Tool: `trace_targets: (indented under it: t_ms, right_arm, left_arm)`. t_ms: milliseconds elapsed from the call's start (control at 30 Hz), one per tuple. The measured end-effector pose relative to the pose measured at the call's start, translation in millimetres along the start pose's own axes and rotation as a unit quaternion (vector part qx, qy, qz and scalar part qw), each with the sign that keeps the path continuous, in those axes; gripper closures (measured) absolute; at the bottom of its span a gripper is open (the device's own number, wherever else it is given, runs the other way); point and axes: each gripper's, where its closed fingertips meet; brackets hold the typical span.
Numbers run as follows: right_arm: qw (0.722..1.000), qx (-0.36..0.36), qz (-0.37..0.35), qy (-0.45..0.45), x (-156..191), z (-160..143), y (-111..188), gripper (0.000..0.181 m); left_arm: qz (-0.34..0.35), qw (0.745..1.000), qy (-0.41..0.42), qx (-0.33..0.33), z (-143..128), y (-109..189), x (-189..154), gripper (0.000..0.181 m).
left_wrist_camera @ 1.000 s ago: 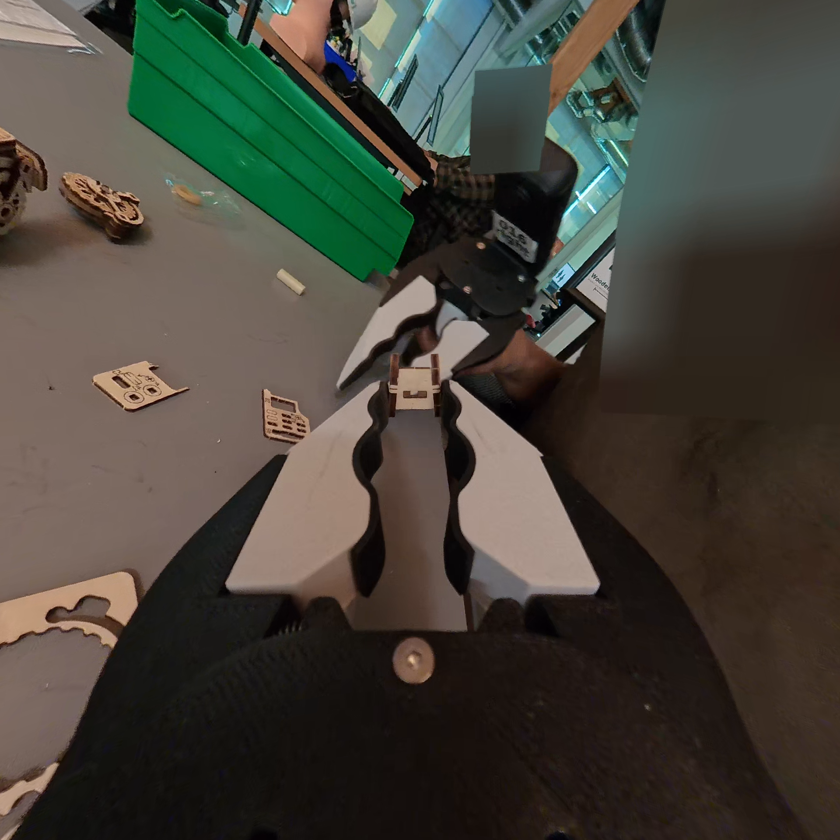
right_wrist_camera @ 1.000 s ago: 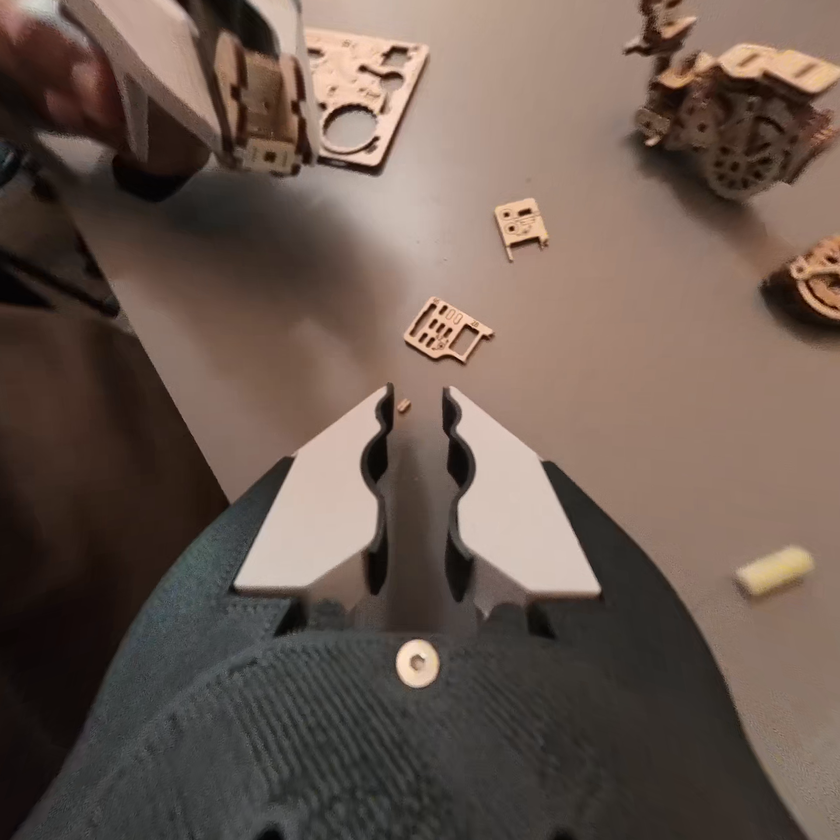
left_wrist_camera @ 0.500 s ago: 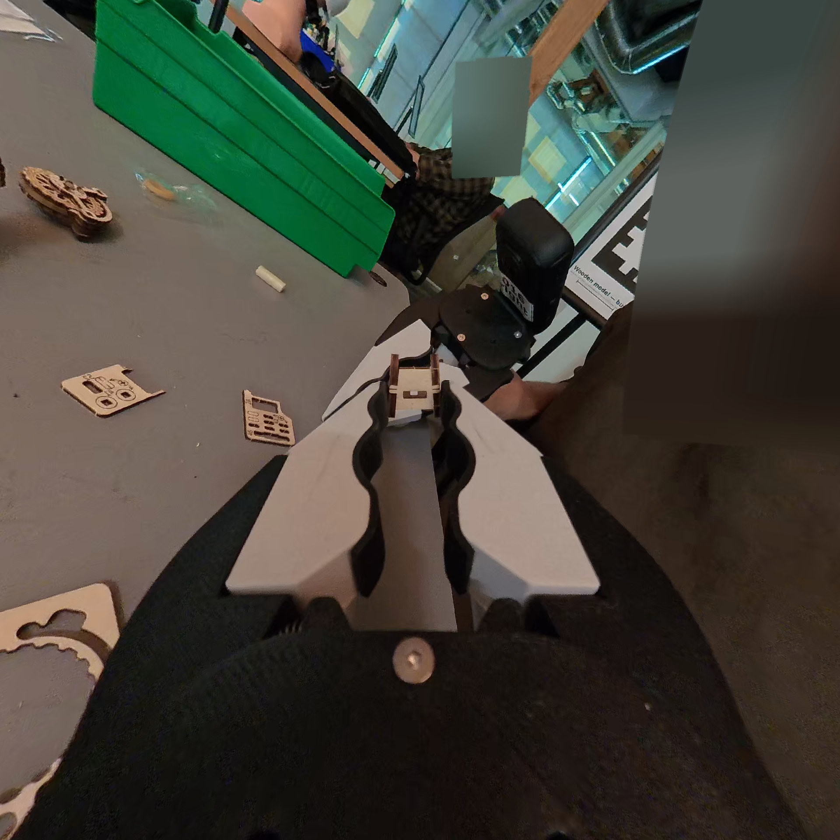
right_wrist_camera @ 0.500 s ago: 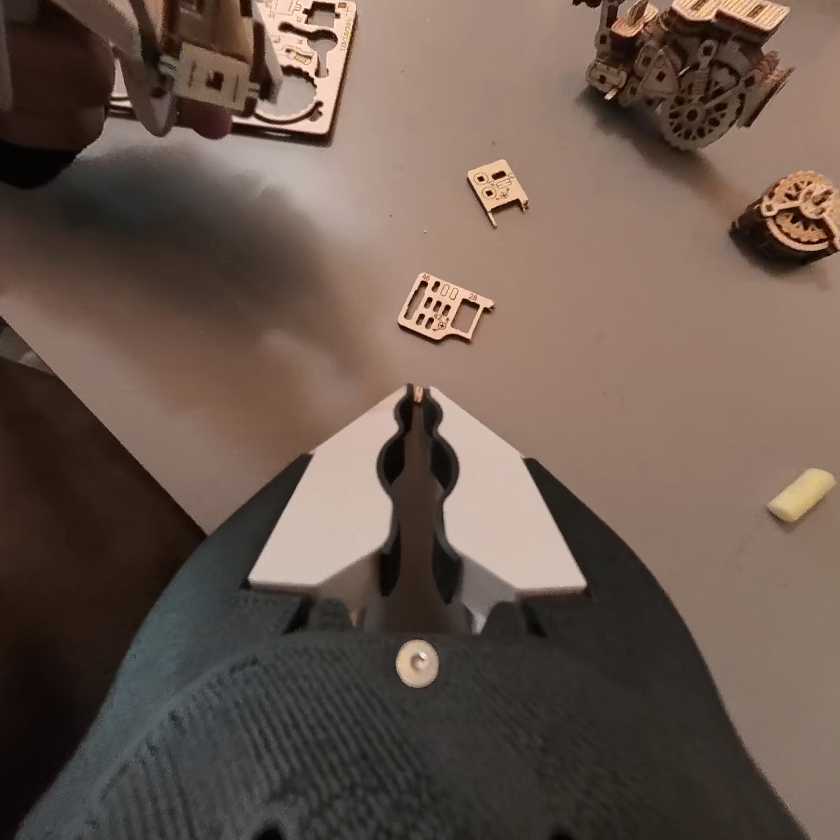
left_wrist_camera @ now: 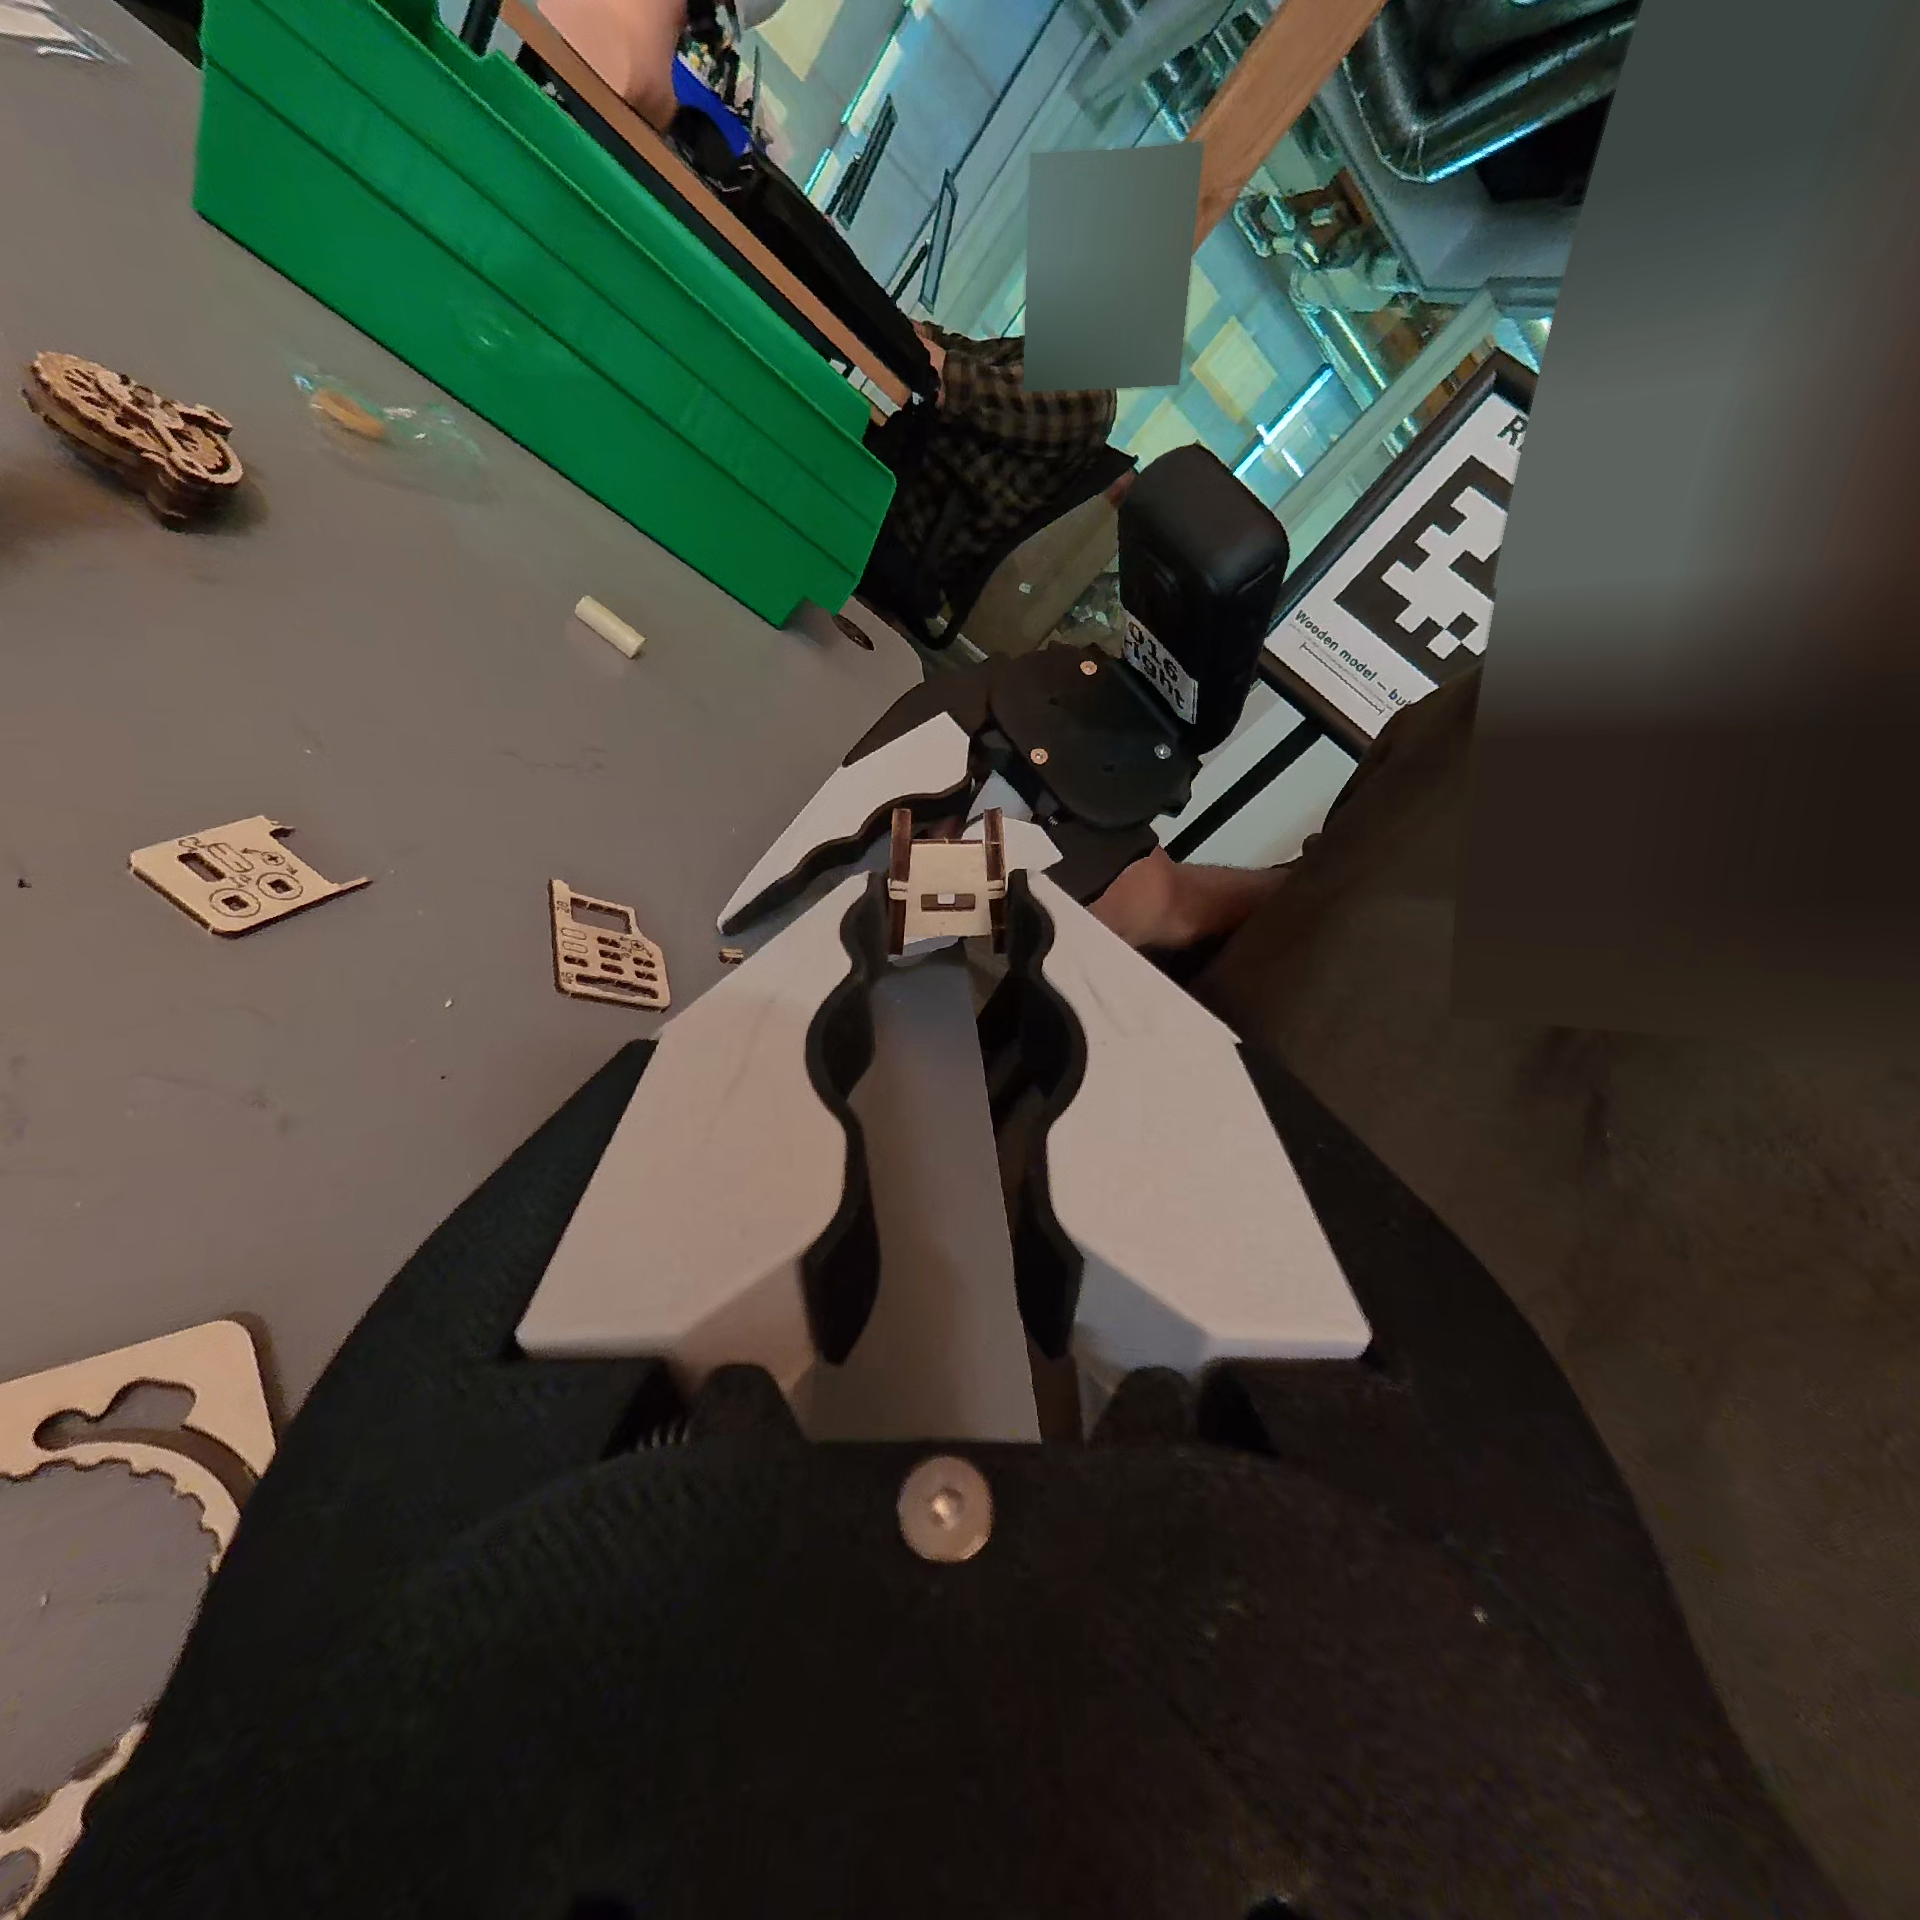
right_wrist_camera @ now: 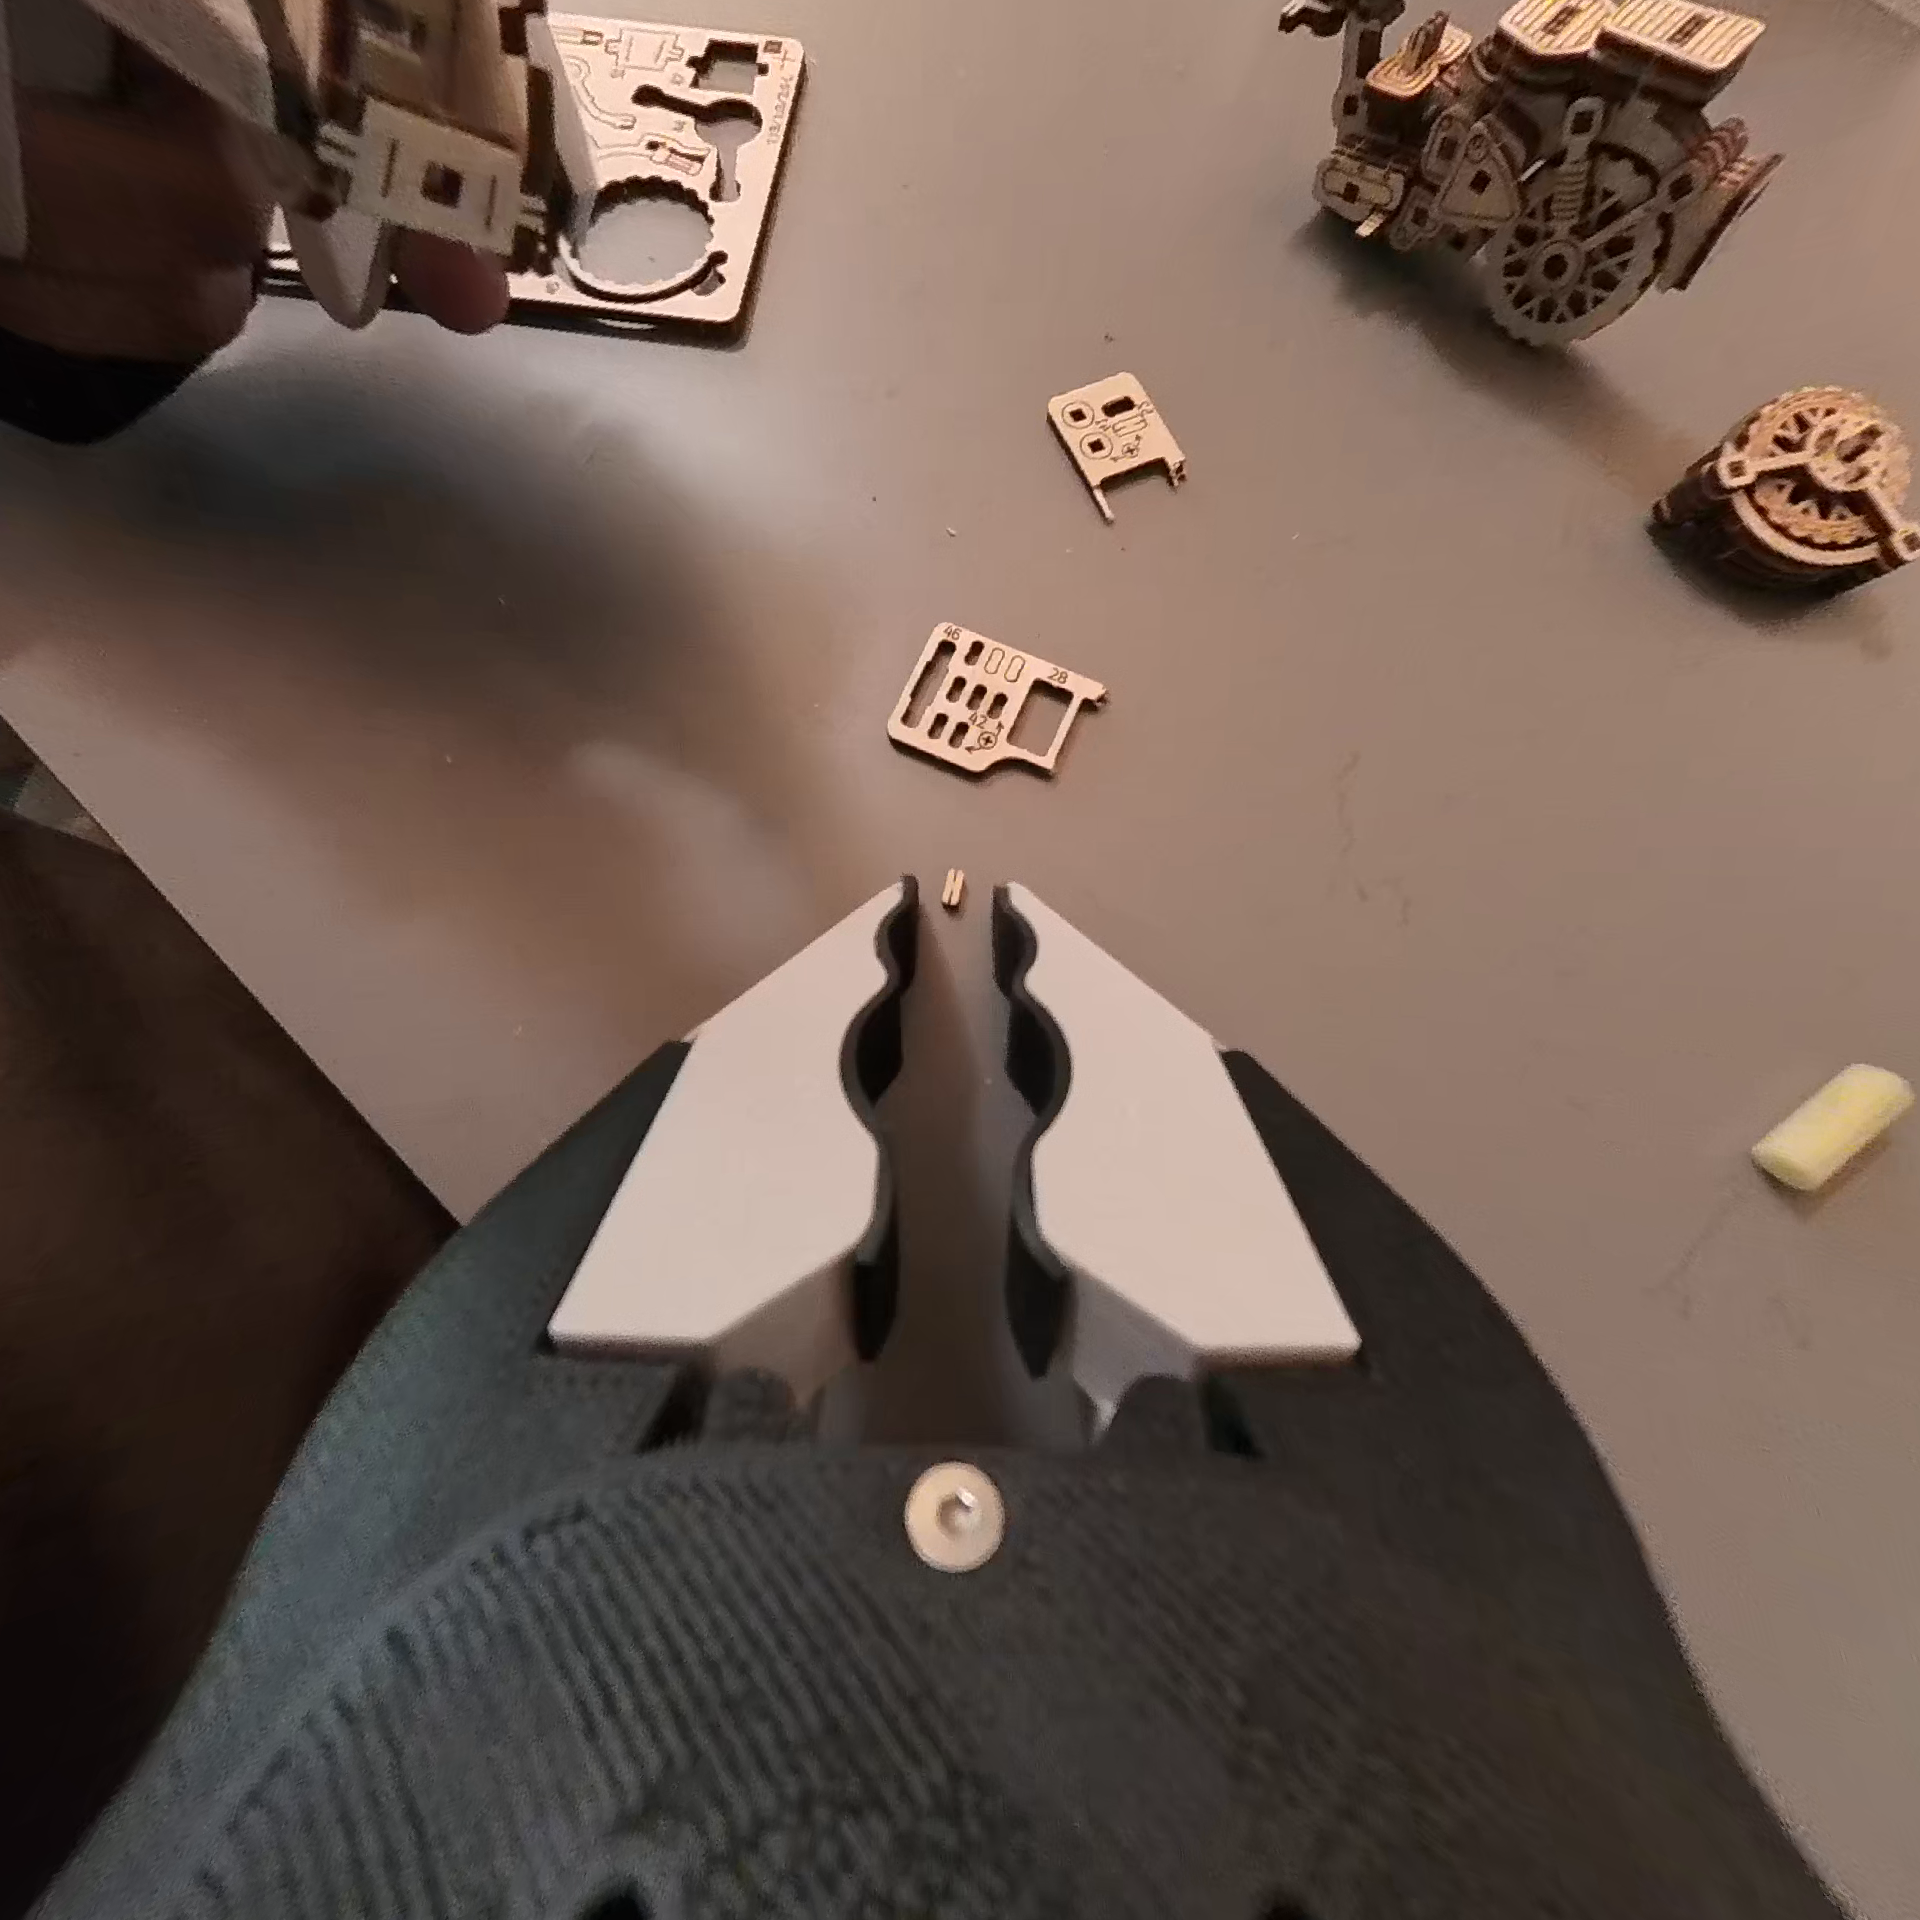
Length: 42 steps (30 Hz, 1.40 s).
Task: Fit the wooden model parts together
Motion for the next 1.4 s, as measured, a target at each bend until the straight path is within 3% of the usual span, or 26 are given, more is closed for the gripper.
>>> trace_targets:
  t_ms: [133,400,533,633,700,1000,1400]
  right_arm:
    - [1.0,-0.006,0.005,-0.007,-1,1,-1,0.179]
    - [0.998,-0.043,0.034,0.005,5,11,6,0.18]
    - [0.98,-0.122,0.155,0.023,27,41,39,0.18]
    - [0.95,-0.141,0.279,0.018,42,58,60,0.18]
    - [0.938,-0.15,0.312,0.026,44,65,67,0.181]
    - [0.938,-0.112,0.314,0.09,66,50,59,0.181]
    - [0.93,-0.127,0.337,0.066,69,49,65,0.181]
  left_arm:
    - [0.0,1.0,0.002,0.0,0,-1,1,0.16]
    - [0.0,1.0,0.002,0.002,-1,-1,1,0.16]
    - [0.0,1.0,0.001,0.006,-2,0,1,0.16]
    - [-0.005,1.0,0.0,0.017,-6,-1,1,0.16]
    - [-0.005,1.0,-0.001,0.029,-10,-1,2,0.16]
    - [-0.055,0.995,-0.045,0.065,-22,-13,-19,0.159]
    - [-0.05,0.994,-0.06,0.07,-24,-20,-21,0.16]
Point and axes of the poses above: each gripper's, where its closed fingertips meet, y back along the fingers, z out of its top, x = y × z across the jaws, and after that the axes turned 15 degrees about x, right-handed
